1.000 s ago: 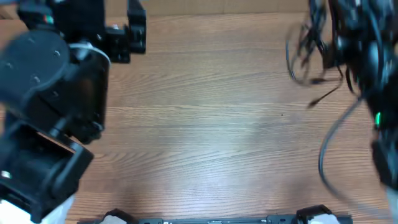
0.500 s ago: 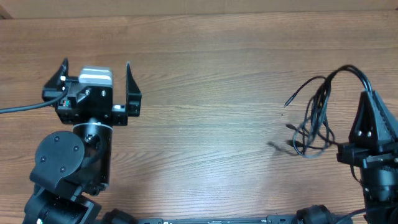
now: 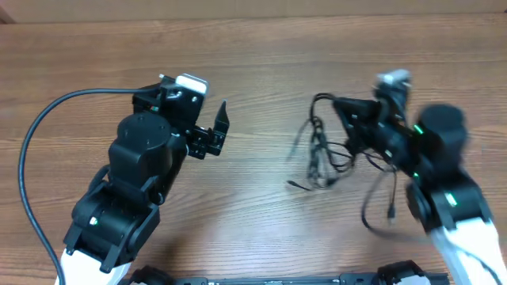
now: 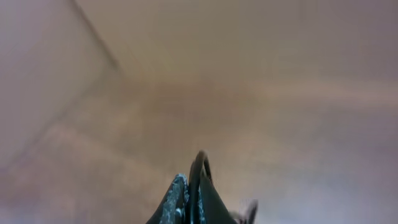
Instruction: Untangle cables
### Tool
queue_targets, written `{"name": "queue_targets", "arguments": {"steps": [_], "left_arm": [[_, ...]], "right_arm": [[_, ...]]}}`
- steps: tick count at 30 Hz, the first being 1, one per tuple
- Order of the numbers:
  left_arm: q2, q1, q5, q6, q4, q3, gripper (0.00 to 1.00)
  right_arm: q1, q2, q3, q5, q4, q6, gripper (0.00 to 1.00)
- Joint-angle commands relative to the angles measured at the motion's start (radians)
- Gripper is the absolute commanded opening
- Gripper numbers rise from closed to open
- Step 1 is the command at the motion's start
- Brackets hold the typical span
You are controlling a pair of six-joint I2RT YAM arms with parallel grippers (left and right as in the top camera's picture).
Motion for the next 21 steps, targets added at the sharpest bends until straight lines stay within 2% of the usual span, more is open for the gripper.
{"name": "queue_targets", "arguments": {"steps": [1,5,9,13,16,21], "left_arm": [[0.0,0.003,0.043,-0.021,-0.01,-0.002,1.0],[0.002,0.004,0.043,-0.02,-0.03,-0.002,1.0],[0.013,0.003,0.043,-0.019,-0.046,-0.002,1.0],[0.045,0.003,0.043,-0.011,-0.055,-0.002,1.0],[0.086,0.003,0.048,-0.012,-0.069,-0.002,1.0],[0.141,0.003,0.059,-0.013,-0.087,-0.002,1.0]], "right_arm": [[0.005,0.118,0.023,-0.129,0.023,0.024,0.04],[0.005,0.148,0.199,-0.244,0.048,0.037,0.04],[0.005,0.133,0.513,-0.242,-0.073,0.03,0.04],[0.005,0.134,0.713,-0.188,-0.151,-0.027,0.04],[0.005,0.134,0.767,-0.107,-0.214,-0.061,0.04],[0.006,0.183,0.727,-0.032,-0.379,-0.127,0.04]]}}
